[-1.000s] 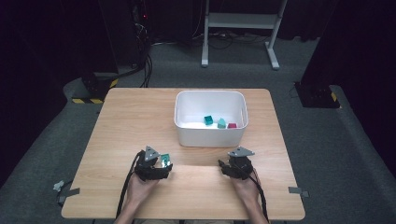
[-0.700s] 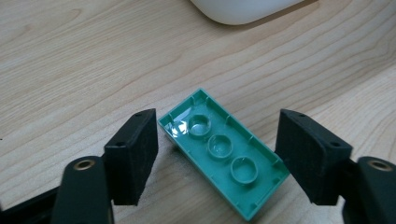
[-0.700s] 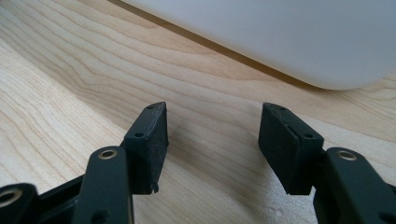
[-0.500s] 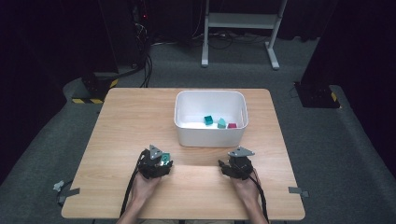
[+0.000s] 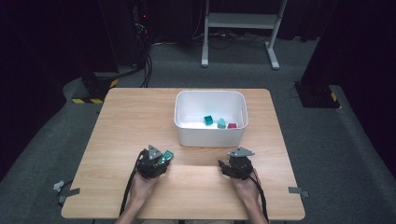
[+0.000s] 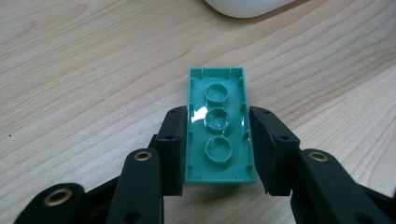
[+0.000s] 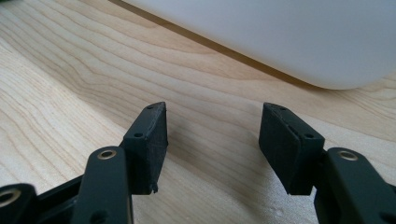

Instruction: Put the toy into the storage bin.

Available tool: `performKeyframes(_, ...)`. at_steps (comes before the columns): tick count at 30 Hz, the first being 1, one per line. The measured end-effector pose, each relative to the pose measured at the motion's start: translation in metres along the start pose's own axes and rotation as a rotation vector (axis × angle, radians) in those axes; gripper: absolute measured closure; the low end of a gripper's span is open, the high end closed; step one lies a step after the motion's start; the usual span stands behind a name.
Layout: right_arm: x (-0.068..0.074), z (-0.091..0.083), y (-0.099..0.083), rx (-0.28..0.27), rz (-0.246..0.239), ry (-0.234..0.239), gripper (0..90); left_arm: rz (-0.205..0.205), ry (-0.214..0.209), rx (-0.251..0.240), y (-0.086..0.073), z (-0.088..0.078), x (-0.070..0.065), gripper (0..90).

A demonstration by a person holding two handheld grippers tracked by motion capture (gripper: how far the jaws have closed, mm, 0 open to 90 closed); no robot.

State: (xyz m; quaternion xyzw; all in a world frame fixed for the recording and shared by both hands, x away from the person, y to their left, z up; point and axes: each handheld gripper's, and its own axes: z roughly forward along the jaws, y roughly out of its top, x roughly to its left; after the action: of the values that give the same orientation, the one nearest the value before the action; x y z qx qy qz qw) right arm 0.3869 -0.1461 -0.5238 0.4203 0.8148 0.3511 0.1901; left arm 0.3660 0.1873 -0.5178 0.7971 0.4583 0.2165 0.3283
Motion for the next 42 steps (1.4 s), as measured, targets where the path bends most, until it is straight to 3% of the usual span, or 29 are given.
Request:
performKeyframes(2, 0.0, 0.0, 0.0, 0.0, -0.001, 0.001, 41.8, 0.01, 0.007, -0.015, 0.0, -0.001, -0.001, 58.6)
performKeyframes(8, 0.0, 0.0, 0.0, 0.002, 0.001, 0.004, 40.6, 0.027, -0.035, -0.041, 0.004, -0.013, 0.003, 58.7)
performKeyframes(12, 0.0, 0.0, 0.0, 0.002, -0.004, 0.008, 39.9, 0.0, -0.083, -0.038, 0.005, -0.016, 0.009, 58.7)
performKeyframes(19, 0.0, 0.0, 0.0, 0.002, -0.005, 0.007, 39.8, 0.0, -0.119, -0.04, 0.015, -0.025, 0.015, 58.8)
performKeyframes(26, 0.0, 0.0, 0.0, 0.003, -0.003, 0.007, 39.6, -0.037, -0.157, -0.026, 0.029, -0.034, 0.025, 58.7)
performKeyframes(32, 0.0, 0.0, 0.0, 0.003, -0.004, 0.007, 39.4, -0.012, -0.157, -0.022, 0.049, -0.044, 0.032, 58.7)
performKeyframes(37, 0.001, 0.0, 0.0, 0.004, -0.003, 0.008, 38.5, -0.032, -0.174, -0.046, 0.068, -0.052, 0.038, 58.7)
performKeyframes(42, 0.001, 0.0, 0.0, 0.004, -0.004, 0.008, 38.4, -0.026, -0.181, -0.07, 0.089, -0.062, 0.041, 58.8)
